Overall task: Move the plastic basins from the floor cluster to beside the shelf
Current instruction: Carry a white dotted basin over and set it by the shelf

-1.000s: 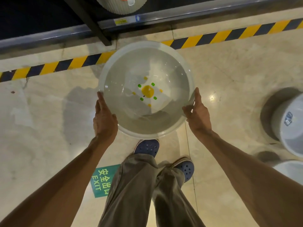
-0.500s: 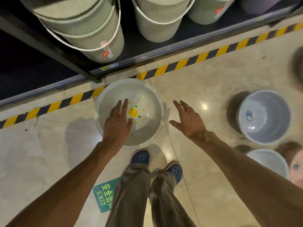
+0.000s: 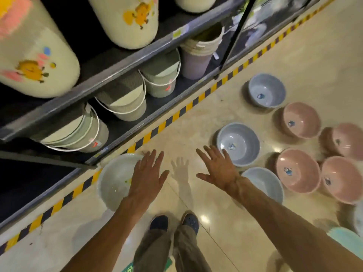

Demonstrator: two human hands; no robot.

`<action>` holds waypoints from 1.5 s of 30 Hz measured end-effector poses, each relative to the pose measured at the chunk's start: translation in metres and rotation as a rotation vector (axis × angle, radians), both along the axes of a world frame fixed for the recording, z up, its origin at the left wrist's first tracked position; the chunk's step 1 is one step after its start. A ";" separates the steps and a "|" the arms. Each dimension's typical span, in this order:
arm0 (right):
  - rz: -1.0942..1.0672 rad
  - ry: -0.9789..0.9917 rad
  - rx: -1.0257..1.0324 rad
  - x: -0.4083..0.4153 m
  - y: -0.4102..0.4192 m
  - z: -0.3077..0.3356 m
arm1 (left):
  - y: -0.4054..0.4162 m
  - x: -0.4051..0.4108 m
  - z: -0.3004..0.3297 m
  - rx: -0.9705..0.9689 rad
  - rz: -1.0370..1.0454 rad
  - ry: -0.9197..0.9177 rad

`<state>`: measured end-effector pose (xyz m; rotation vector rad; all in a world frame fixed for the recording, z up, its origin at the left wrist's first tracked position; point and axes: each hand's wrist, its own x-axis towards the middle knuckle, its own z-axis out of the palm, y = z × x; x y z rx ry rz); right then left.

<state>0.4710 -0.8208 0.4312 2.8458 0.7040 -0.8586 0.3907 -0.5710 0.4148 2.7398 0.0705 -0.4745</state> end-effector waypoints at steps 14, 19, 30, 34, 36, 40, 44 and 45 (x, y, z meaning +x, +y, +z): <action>-0.561 -0.200 0.076 -0.144 -0.113 0.213 | -0.113 -0.014 0.205 0.040 -0.496 -0.091; -0.769 -0.283 0.097 -0.225 -0.137 0.263 | -0.154 -0.048 0.260 0.012 -0.721 -0.114; -1.127 -0.360 0.034 -0.407 -0.201 0.301 | -0.269 -0.147 0.310 -0.022 -1.129 -0.157; -1.239 -0.362 0.035 -0.474 -0.232 0.309 | -0.324 -0.191 0.313 0.011 -1.228 -0.200; -1.272 -0.354 0.037 -0.511 -0.252 0.313 | -0.354 -0.220 0.313 -0.014 -1.262 -0.208; -1.319 -0.332 0.049 -0.586 -0.297 0.310 | -0.414 -0.286 0.303 0.016 -1.302 -0.166; -1.384 -0.300 0.060 -0.650 -0.344 0.299 | -0.469 -0.351 0.289 0.027 -1.329 -0.162; -1.406 -0.293 0.066 -0.664 -0.354 0.296 | -0.481 -0.364 0.288 0.029 -1.339 -0.152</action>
